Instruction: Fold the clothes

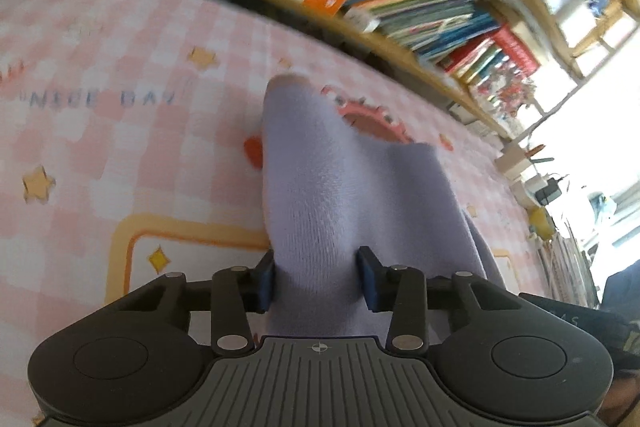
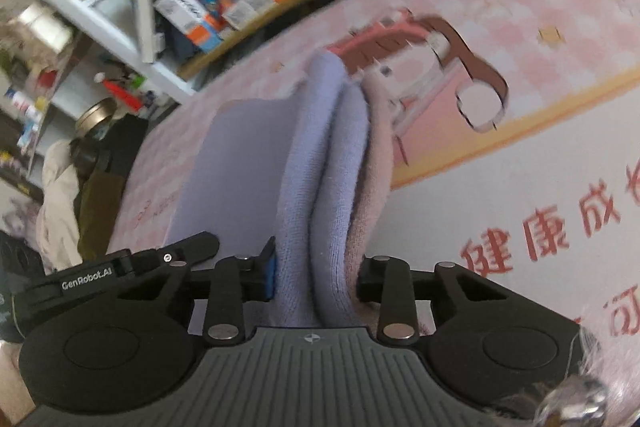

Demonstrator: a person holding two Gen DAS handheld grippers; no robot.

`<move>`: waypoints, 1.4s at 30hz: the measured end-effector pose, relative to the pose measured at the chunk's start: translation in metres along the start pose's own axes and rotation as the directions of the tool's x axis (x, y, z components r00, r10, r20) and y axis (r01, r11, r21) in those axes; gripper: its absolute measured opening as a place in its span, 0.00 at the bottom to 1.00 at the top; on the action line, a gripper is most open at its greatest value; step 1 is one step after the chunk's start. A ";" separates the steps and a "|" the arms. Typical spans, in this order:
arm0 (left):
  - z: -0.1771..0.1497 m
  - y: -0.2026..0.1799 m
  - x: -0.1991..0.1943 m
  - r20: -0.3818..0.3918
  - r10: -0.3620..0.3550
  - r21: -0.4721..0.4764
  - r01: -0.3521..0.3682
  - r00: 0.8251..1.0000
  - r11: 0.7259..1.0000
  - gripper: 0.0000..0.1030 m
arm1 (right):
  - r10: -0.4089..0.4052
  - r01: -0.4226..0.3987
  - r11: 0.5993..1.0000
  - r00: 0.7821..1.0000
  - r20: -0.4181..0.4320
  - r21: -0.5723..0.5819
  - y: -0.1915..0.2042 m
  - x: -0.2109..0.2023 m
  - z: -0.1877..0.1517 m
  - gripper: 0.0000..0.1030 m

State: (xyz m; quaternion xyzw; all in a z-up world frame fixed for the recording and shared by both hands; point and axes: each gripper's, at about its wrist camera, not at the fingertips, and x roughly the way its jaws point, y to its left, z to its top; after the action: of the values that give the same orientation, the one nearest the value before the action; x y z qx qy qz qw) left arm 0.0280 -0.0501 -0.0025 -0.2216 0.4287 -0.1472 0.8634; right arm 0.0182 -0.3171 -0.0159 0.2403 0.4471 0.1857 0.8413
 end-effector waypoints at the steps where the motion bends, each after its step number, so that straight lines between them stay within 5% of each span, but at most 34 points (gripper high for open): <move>1: 0.003 -0.001 -0.005 0.018 -0.005 0.005 0.004 1.000 1.000 0.38 | 0.014 -0.014 1.000 1.000 0.013 -0.010 0.004 -0.004 0.001 0.29; 11: 0.026 0.001 -0.049 0.155 -0.018 0.033 0.013 0.988 0.999 0.39 | 0.105 -0.094 0.990 0.989 0.106 -0.109 0.049 -0.021 0.021 0.29; 22: 0.079 0.051 -0.062 0.236 -0.006 0.015 0.003 0.972 1.000 0.39 | 0.160 -0.129 0.968 0.978 0.133 -0.216 0.107 0.027 0.060 0.29; 34: 0.143 0.128 -0.015 0.256 0.017 -0.057 -0.003 0.966 0.998 0.39 | 0.125 -0.086 0.952 0.985 0.116 -0.294 0.141 0.128 0.113 0.29; 42: 0.169 0.158 0.021 0.244 0.064 -0.086 -0.044 0.968 0.995 0.39 | 0.114 -0.088 0.970 0.988 0.104 -0.227 0.132 0.187 0.134 0.29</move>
State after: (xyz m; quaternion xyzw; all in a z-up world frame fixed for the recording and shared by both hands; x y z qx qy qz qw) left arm 0.1863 0.1194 -0.0064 -0.2610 0.3296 -0.0778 0.9040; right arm 0.2172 -0.1429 0.0005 0.1780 0.3609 0.2626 0.8770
